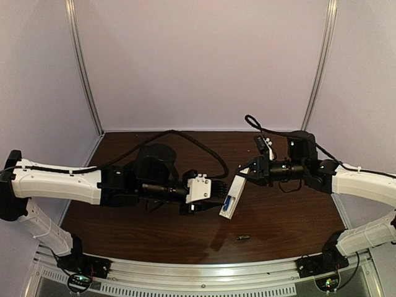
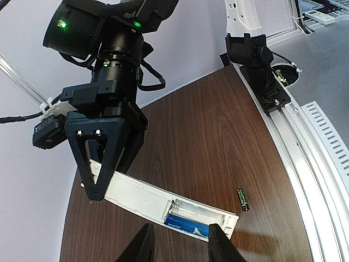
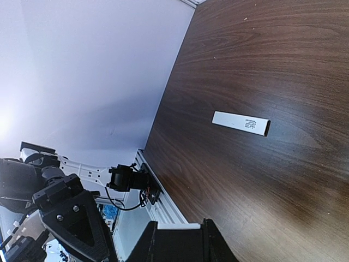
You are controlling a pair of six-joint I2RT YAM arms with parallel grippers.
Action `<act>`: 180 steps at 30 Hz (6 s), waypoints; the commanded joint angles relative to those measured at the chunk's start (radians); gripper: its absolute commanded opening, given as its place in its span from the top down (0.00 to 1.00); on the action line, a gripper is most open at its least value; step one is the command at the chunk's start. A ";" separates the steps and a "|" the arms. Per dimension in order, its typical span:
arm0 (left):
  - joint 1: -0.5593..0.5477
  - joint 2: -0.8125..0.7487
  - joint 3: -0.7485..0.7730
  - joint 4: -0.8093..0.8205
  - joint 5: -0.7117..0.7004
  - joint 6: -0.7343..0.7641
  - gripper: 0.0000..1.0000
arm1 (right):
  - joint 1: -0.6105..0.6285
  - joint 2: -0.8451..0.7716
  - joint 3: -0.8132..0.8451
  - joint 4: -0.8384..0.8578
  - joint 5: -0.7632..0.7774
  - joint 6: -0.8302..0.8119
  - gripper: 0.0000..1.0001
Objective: Load the batteries into the remote control
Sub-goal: Load the battery into the battery compartment, then pick up the battery from the center of the board, then place the battery in the battery compartment.
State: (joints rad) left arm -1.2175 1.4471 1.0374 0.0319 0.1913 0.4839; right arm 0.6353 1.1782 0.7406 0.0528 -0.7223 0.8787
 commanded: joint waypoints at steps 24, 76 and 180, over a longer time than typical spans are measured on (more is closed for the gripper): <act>-0.004 0.109 0.067 -0.026 0.017 0.024 0.79 | 0.090 0.055 0.101 -0.032 -0.035 -0.097 1.00; -0.005 -0.041 0.028 -0.003 -0.009 -0.051 0.64 | 0.089 0.048 0.110 -0.073 -0.017 -0.153 1.00; -0.015 0.501 0.595 -0.636 -0.117 -0.894 1.00 | -0.033 -0.161 -0.461 0.518 0.330 0.242 1.00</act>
State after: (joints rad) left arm -1.2423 1.9411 1.6001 -0.5934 0.1070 -0.3935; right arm 0.5900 1.0122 0.2878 0.5259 -0.4122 1.1084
